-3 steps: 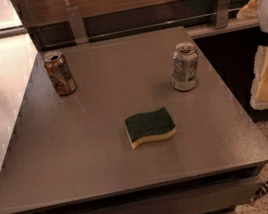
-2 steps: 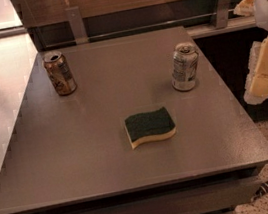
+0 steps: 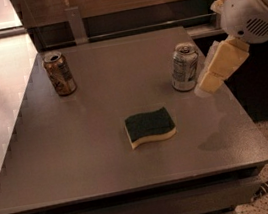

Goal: Knock orange can over

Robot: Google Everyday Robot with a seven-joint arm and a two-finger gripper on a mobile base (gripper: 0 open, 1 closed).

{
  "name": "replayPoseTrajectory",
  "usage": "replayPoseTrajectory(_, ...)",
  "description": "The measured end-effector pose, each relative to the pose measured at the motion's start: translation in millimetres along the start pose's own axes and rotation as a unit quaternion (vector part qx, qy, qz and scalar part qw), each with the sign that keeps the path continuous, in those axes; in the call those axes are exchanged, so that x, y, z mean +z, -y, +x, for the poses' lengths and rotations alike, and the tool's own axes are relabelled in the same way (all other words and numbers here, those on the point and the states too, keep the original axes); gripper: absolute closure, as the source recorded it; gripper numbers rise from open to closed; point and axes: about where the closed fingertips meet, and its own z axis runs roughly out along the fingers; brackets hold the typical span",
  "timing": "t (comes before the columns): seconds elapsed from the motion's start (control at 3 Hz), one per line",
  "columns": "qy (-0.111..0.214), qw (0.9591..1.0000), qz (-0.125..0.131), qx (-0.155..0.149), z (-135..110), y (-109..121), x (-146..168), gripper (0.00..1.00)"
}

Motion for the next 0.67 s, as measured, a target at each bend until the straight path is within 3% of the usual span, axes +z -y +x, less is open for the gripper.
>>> replayPoseTrajectory(0.33, 0.076, 0.9962, 0.018, 0.039, -24.4, 3.3, 17.4, 0.0)
replayPoseTrajectory(0.67, 0.164, 0.9846, 0.037, 0.05, -64.0, 19.5, 29.4, 0.0)
